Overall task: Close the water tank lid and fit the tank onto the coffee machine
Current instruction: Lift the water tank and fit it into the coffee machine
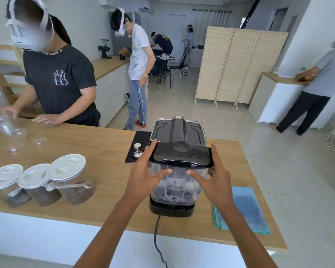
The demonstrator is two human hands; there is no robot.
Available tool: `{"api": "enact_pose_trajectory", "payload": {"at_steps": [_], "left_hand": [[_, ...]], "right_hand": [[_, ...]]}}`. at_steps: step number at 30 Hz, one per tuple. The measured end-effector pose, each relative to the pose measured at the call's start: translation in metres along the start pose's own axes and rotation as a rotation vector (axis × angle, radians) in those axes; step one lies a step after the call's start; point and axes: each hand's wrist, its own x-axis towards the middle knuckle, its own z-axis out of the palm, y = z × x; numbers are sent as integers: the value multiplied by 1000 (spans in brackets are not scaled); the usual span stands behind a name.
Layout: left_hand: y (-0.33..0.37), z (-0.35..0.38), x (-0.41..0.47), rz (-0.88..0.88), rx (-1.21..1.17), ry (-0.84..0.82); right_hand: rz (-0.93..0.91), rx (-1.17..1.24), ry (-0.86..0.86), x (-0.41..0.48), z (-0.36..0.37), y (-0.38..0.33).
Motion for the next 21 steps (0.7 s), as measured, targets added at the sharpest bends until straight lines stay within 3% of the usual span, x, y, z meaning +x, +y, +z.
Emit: {"api": "enact_pose_trajectory", "payload": {"at_steps": [21], "left_hand": [[-19,6,0,-17,30,20]], "right_hand": [[79,-119,-13,-8,18,8]]}}
